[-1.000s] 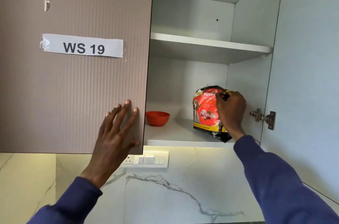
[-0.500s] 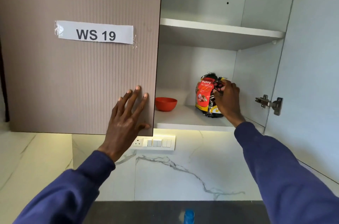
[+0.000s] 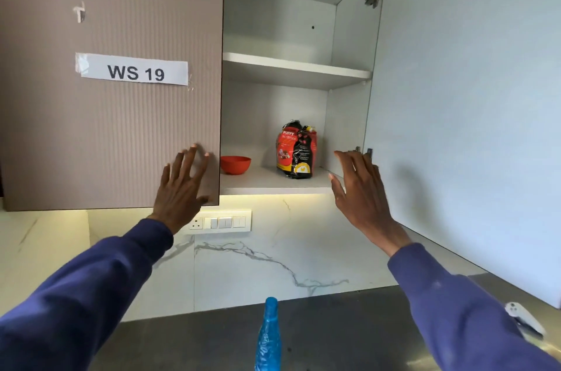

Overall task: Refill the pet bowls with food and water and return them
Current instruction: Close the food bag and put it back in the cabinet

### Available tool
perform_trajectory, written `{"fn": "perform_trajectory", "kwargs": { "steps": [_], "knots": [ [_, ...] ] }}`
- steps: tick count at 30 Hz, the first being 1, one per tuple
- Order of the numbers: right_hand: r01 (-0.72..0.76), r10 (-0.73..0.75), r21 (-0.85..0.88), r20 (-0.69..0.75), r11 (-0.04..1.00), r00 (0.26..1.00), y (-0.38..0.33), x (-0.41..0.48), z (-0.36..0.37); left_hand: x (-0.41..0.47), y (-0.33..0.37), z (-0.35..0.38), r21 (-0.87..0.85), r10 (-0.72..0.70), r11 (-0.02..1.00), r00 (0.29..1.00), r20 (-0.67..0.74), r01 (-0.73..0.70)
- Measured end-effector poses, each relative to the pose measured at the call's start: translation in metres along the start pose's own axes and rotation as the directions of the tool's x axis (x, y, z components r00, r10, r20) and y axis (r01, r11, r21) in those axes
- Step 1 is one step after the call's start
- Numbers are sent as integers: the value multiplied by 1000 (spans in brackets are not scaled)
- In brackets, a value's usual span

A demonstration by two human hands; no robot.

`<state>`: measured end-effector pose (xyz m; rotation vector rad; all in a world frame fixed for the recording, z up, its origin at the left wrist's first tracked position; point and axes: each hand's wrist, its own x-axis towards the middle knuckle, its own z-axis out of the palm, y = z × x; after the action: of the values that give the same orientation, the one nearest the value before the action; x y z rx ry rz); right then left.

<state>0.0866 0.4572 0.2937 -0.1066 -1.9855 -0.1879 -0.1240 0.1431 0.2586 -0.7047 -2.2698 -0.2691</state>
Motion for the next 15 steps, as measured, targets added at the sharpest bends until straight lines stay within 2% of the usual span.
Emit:
{"fn": "perform_trajectory", "kwargs": {
  "steps": [5, 15],
  "knots": [
    [78, -79, -100, -6, 992, 997, 26, -30, -51, -21, 29, -19, 64, -35, 997, 999, -22, 36],
    [169, -211, -304, -108, 938, 972, 98, -92, -160, -54, 134, -49, 125, 26, 992, 998, -56, -18]
  ]
}}
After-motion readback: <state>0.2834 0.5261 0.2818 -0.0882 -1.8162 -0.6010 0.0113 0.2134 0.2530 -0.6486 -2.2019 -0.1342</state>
